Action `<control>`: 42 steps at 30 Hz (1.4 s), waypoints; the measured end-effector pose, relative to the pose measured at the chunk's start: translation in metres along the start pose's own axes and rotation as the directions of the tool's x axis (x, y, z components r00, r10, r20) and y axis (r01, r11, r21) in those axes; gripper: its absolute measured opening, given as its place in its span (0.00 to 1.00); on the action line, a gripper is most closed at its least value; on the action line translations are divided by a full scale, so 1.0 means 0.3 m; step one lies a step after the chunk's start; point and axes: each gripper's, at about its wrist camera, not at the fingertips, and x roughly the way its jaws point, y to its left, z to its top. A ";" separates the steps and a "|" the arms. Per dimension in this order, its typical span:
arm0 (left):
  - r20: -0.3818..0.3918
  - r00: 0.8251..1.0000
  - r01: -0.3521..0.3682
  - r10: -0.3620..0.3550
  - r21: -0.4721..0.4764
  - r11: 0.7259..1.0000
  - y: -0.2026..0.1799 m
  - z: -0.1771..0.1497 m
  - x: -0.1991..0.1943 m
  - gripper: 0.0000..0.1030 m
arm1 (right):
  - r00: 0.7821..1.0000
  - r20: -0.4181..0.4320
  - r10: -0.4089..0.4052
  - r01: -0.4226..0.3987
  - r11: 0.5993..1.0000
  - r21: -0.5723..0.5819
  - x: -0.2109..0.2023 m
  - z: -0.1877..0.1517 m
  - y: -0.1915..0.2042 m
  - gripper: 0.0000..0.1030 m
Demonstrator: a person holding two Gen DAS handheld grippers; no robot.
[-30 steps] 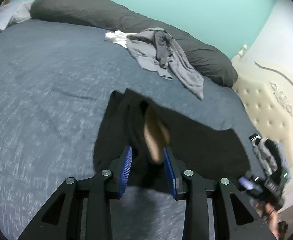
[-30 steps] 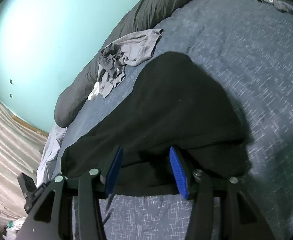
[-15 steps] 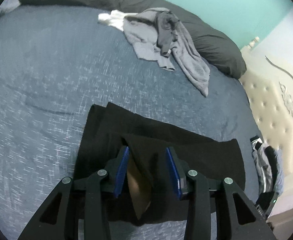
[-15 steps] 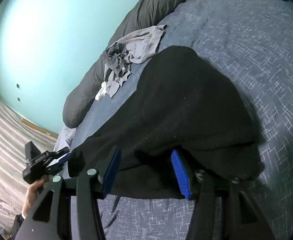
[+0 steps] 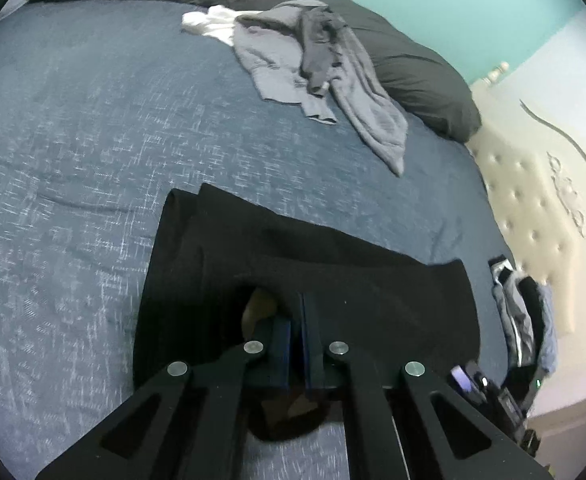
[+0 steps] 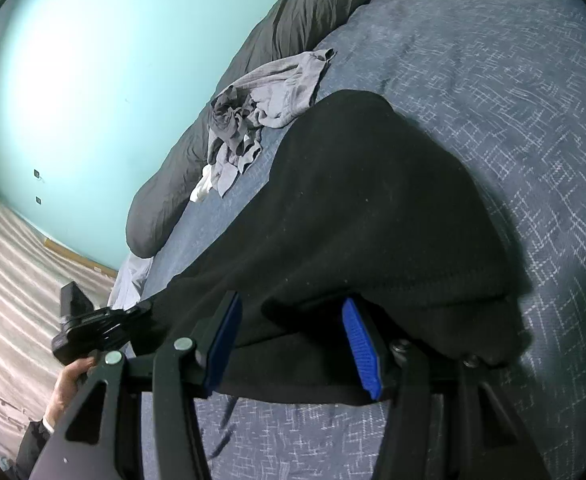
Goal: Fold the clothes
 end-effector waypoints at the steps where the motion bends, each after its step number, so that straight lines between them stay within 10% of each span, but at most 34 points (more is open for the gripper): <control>1: -0.005 1.000 -0.004 0.004 0.004 1.000 0.002 -0.008 -0.012 0.03 | 1.000 0.000 0.001 -0.001 1.000 0.002 0.000 0.000 -0.002 0.52; 11: -0.014 0.999 -0.046 0.045 -0.026 0.999 0.069 0.027 0.039 0.04 | 1.000 -0.003 0.001 -0.001 1.000 0.003 0.001 0.000 -0.004 0.52; 18: 0.036 0.999 -0.037 0.041 -0.090 0.995 0.104 0.075 0.021 0.28 | 1.000 -0.006 0.008 -0.007 1.000 0.010 0.004 0.007 -0.008 0.52; 42: 0.130 0.991 -0.033 0.031 0.009 0.999 0.039 0.150 -0.019 0.06 | 1.000 -0.004 0.010 -0.010 1.000 0.014 -0.002 -0.003 -0.011 0.53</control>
